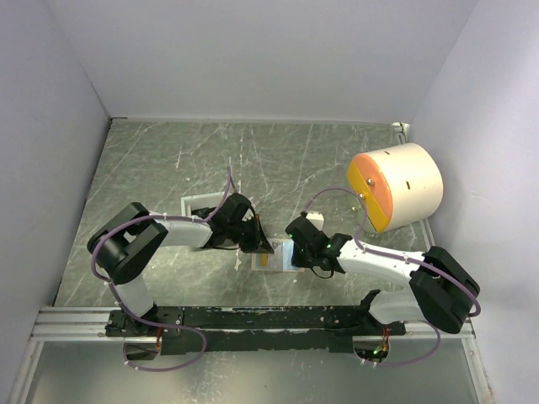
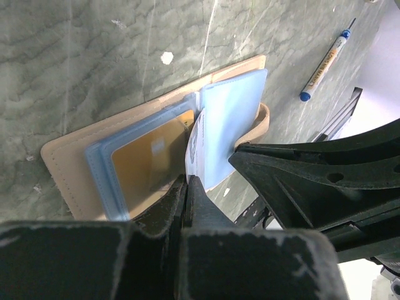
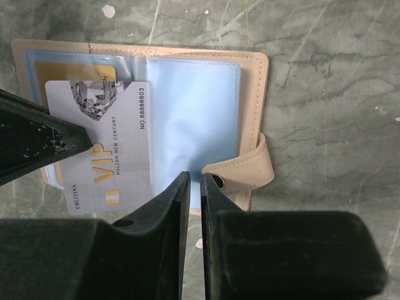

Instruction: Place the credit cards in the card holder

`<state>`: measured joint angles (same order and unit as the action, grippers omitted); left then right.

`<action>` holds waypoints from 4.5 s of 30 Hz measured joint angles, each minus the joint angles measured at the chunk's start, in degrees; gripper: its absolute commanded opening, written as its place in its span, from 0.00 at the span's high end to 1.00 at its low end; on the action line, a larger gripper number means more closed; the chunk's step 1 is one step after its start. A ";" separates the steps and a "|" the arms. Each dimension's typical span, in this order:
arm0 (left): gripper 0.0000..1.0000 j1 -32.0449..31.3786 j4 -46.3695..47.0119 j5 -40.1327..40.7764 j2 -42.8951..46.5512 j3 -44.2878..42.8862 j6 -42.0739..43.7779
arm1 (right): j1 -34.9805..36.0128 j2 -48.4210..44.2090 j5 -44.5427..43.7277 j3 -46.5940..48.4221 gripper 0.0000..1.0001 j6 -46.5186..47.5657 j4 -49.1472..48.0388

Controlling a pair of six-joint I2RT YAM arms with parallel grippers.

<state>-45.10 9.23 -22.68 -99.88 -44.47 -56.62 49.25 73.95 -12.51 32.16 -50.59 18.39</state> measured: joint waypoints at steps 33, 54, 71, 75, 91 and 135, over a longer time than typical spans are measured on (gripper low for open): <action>0.93 0.31 10.03 1.99 0.63 5.27 -0.81 | 0.00 -0.04 0.00 -0.44 0.89 -0.20 -0.70; 0.93 0.42 7.58 -0.81 -1.36 3.30 0.66 | 0.00 0.48 0.00 -0.37 0.90 -0.17 -1.27; 0.93 0.13 8.44 3.04 -0.37 4.07 -2.34 | 0.00 0.33 0.02 -0.46 0.90 -0.24 -1.38; 0.93 -0.15 8.50 3.02 -0.42 4.07 -2.32 | 0.00 0.33 0.00 -0.46 0.90 -0.24 -1.38; 0.93 -0.50 9.42 2.08 -1.38 3.74 -0.55 | 0.00 0.42 0.24 0.57 0.79 -0.48 -0.11; 0.93 -1.33 -2.69 0.76 -4.61 -5.60 3.93 | -5.31 1.79 -3.52 1.62 0.78 4.44 1.14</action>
<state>-46.44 6.55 -21.91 -104.49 -50.06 -52.69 43.94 75.75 -16.03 33.78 -46.15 19.53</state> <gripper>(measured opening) 0.069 0.210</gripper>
